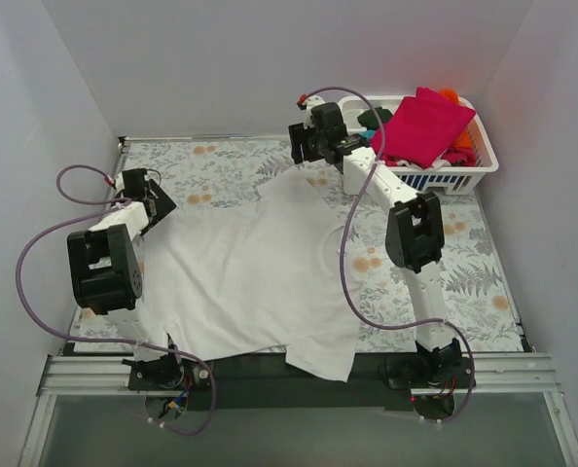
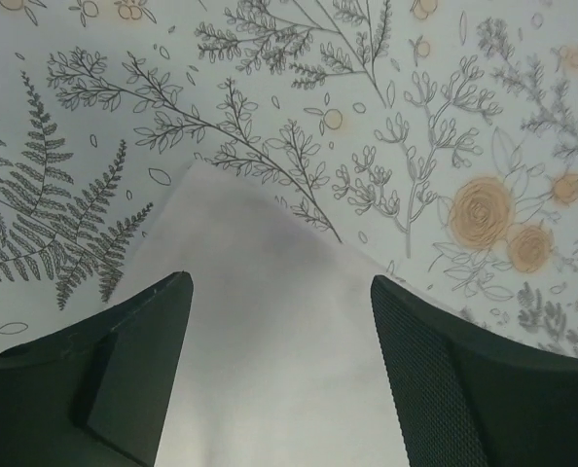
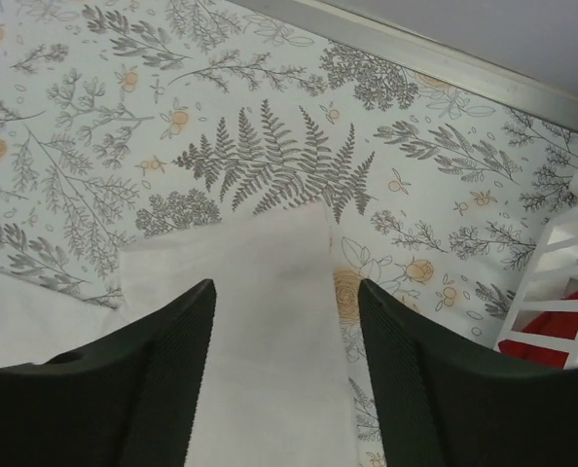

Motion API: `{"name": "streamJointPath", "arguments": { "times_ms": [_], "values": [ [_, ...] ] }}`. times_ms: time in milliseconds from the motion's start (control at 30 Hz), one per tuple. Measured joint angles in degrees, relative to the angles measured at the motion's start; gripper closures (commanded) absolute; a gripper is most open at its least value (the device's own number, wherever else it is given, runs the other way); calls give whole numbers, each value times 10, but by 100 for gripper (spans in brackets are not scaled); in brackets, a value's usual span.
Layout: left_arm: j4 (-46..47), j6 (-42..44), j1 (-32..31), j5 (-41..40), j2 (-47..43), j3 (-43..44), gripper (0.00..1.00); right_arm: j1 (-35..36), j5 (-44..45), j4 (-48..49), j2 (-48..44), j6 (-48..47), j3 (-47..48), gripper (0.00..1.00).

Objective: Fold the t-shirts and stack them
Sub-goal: Flatten the tshirt out

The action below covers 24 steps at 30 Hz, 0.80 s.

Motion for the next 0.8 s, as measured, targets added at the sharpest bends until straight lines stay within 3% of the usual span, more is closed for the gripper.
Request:
{"name": "streamJointPath", "arguments": {
  "times_ms": [67,467,800],
  "values": [
    [12,-5,5,-7,1,0,12,-6,-2,-9,4,5,-7,34],
    [125,-12,-24,28,-124,-26,11,0,-51,97,-192,2,-241,35],
    [135,-13,-64,155,-151,-134,11,49,-60,117,-195,7,-414,38]
  ]
}}
